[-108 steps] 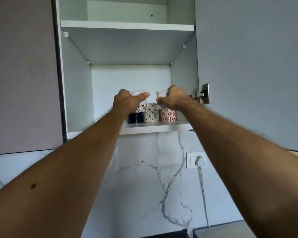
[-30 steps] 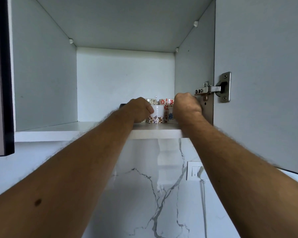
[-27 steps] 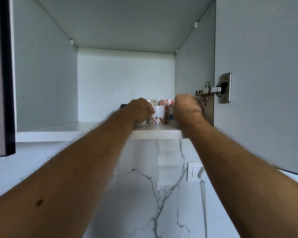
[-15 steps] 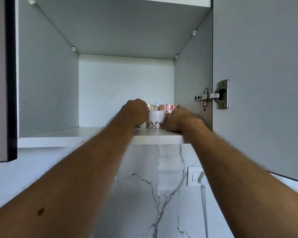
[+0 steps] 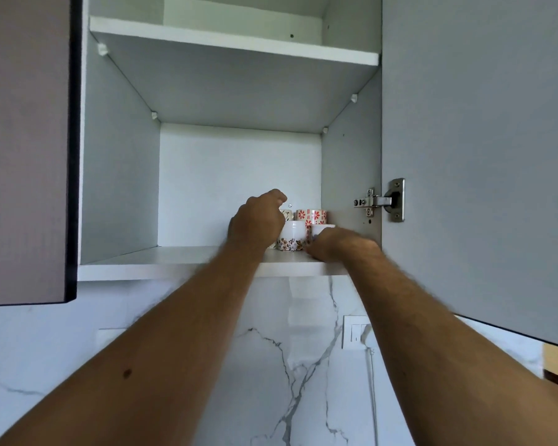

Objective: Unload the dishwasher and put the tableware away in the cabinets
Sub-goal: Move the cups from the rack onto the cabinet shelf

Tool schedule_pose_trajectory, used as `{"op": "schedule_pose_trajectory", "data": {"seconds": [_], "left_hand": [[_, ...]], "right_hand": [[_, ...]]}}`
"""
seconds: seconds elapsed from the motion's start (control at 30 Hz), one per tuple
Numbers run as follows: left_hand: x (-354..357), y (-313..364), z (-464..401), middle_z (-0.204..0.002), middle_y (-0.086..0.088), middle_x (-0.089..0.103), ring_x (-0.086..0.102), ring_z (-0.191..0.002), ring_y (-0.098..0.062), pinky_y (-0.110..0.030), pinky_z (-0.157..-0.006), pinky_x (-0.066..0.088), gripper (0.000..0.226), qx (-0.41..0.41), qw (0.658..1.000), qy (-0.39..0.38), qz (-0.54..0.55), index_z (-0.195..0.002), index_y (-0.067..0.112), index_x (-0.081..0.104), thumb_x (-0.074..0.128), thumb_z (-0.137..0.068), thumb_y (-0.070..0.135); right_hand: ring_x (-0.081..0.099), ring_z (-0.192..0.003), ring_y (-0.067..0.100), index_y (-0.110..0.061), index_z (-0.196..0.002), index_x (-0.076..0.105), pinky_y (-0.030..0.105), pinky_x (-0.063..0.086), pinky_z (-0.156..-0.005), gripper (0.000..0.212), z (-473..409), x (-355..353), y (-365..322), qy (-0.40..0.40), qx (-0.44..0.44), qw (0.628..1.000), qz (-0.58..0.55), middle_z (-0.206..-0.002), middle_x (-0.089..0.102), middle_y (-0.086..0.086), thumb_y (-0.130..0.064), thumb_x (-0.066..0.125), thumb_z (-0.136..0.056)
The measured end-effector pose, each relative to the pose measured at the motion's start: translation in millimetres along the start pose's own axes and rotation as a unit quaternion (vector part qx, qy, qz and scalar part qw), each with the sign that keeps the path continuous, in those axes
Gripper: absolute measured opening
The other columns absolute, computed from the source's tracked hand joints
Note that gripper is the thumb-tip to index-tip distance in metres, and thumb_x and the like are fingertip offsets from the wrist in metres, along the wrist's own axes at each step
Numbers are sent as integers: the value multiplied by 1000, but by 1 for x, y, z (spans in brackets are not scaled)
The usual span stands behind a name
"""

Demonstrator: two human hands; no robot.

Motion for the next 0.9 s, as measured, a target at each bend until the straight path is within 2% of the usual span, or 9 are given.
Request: {"op": "schedule_pose_trajectory", "data": {"seconds": [0.1,0.2,0.37,0.47,0.53,0.6,0.7,0.83,0.9], "left_hand": [[-16,6,13,-114,-11,66,61,-105,-36,-39,-90,51,37,26,999,2,-32,-123,37,58,47,-92,20],[-38,2,29,-116,-15,65,58,-109,-37,-38,-90,46,33,17,999,2,-46,-126,29,58,45,-97,22],[-79,2,55,-122,-10,64,52,-120,-30,-39,-98,39,41,62,987,-8,-148,-129,20,57,49,-97,44],[-103,7,76,-120,-7,64,51,-120,-27,-39,-98,38,45,114,978,17,-173,-128,19,58,52,-94,48],[-116,11,93,-117,-5,66,54,-117,-25,-39,-98,37,44,137,975,21,-174,-127,21,59,52,-93,49],[-127,17,111,-105,-2,70,59,-105,-24,-37,-91,38,35,155,967,43,-196,-116,24,64,50,-94,48],[-150,26,140,-86,-4,71,65,-83,-28,-33,-71,33,35,143,963,80,-214,-101,22,68,41,-101,45],[-177,37,168,-85,-7,72,68,-78,-31,-30,-62,30,23,131,969,102,-184,-116,26,63,47,-101,27],[-184,45,182,-88,-9,72,67,-81,-34,-32,-62,33,39,129,976,96,-148,-131,28,56,48,-95,13]], "right_hand": [[57,-116,29,-15,-126,59,36,43,-98,43,27,-12,2,39,8,999,-27,-129,60,11,-43,46,-96],[58,-113,32,-9,-120,63,34,44,-92,46,54,-25,5,102,-1,994,-44,-122,63,16,-47,46,-99],[55,-88,26,-14,-104,65,31,45,-78,42,101,-47,-6,138,-13,990,3,-105,66,11,-52,52,-95],[61,-95,29,-17,-101,67,34,49,-80,39,132,-63,-13,167,-21,984,49,-104,68,10,-53,54,-93],[60,-94,29,-21,-91,63,33,47,-77,33,154,-71,-16,168,-18,983,75,-103,68,9,-53,54,-93],[54,-87,26,-25,-81,55,32,44,-75,32,173,-78,-15,169,-9,981,90,-103,66,9,-55,53,-93],[56,-93,29,-20,-88,62,32,43,-75,37,205,-87,-14,184,5,978,102,-106,64,11,-55,53,-93],[59,-102,34,-15,-104,68,39,51,-86,45,251,-100,-17,198,13,971,132,-110,63,14,-57,55,-92],[59,-103,36,-15,-104,68,40,51,-86,47,277,-108,-15,214,22,968,128,-111,62,15,-58,55,-91]]}}
Point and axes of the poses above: each hand's wrist, its own z-axis away from the middle knuckle, its own x-axis out of the palm, y = z × x, the point moved 4 cm from there along -z, towards the middle knuckle
